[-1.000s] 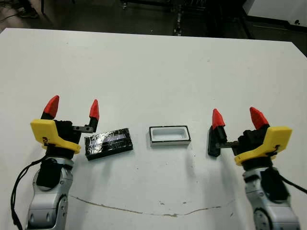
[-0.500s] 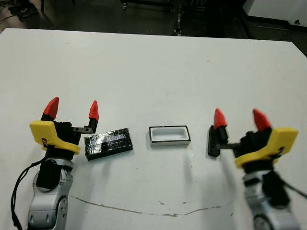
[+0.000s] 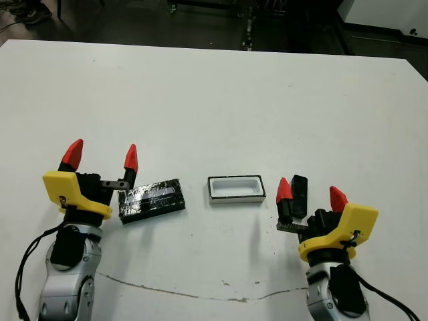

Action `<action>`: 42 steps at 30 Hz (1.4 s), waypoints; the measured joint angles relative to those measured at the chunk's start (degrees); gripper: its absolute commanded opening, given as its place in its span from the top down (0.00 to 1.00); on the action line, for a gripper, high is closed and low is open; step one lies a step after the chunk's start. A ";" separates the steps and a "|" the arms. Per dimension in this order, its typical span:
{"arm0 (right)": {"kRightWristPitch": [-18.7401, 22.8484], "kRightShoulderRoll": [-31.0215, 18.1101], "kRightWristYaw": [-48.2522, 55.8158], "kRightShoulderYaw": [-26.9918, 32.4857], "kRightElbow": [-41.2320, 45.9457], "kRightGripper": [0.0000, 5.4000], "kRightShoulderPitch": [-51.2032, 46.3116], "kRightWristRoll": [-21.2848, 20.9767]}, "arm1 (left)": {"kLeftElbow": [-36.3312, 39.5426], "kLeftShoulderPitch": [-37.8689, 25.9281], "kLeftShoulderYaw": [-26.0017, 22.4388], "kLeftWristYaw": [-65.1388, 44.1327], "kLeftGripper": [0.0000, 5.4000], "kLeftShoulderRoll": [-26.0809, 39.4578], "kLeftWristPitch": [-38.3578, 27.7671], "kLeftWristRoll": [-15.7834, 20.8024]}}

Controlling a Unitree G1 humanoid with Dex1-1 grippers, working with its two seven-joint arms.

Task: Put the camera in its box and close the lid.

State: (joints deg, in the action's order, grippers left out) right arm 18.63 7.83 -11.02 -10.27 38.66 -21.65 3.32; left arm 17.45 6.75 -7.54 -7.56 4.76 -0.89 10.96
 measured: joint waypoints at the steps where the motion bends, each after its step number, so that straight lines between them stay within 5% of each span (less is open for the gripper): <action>1: 0.00 0.00 -0.69 -0.14 -0.24 0.00 -0.01 -0.62 | 0.00 0.00 0.00 -0.01 0.01 0.00 0.01 0.02; 12: 0.28 -0.19 -4.90 -1.79 -3.46 0.00 -0.57 -4.03 | 0.01 0.05 -0.12 -0.37 0.01 0.01 0.04 0.20; 42: 5.60 -0.24 -5.07 -2.27 -4.93 0.00 -0.03 -3.37 | 0.01 0.10 -0.14 -0.88 0.01 0.05 0.05 0.65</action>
State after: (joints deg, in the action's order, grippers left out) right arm 24.23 7.59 -16.09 -12.54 33.73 -21.68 -0.05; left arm 17.47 6.84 -7.68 -8.44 4.81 -0.84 11.61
